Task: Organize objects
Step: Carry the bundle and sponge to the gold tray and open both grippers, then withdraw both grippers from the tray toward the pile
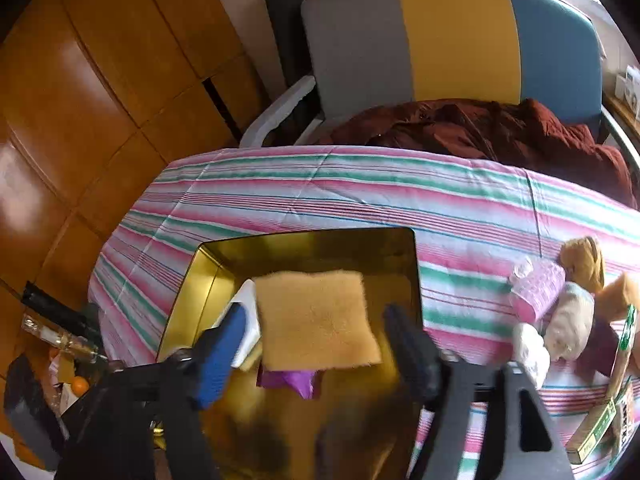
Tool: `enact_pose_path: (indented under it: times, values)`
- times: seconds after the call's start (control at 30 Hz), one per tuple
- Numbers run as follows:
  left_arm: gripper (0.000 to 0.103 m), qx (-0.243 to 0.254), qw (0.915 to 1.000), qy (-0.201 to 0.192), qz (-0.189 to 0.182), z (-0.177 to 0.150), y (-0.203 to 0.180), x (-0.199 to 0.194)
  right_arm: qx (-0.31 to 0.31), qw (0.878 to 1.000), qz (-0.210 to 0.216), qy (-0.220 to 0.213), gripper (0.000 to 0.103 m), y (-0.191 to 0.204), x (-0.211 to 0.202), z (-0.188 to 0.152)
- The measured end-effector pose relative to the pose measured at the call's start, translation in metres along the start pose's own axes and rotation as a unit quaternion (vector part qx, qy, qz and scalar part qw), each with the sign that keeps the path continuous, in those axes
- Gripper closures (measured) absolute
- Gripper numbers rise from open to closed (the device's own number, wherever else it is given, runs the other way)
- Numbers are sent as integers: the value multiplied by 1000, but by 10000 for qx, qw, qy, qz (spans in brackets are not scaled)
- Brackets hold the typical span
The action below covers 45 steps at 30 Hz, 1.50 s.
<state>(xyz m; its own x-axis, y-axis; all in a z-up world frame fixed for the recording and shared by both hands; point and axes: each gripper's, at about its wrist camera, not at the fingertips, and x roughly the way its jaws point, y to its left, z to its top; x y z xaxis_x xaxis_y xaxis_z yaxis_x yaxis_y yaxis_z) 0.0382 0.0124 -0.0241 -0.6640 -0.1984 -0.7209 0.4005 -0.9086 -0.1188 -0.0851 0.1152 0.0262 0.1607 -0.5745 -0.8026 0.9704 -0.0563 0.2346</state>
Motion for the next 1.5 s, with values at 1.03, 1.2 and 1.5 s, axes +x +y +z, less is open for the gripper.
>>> enact_pose_path:
  times: [1.03, 1.2, 1.5]
  values:
    - [18, 95, 9970, -681, 367, -5, -14, -48, -606, 9881, -1132, -845, 25, 22, -45, -88]
    - [18, 175, 9969, -685, 353, -5, -20, -49, -546, 9877, -1182, -870, 25, 15, -47, -94]
    - [18, 399, 9969, -611, 292, -7, -37, -46, -331, 9871, -1252, -946, 25, -4, -56, -98]
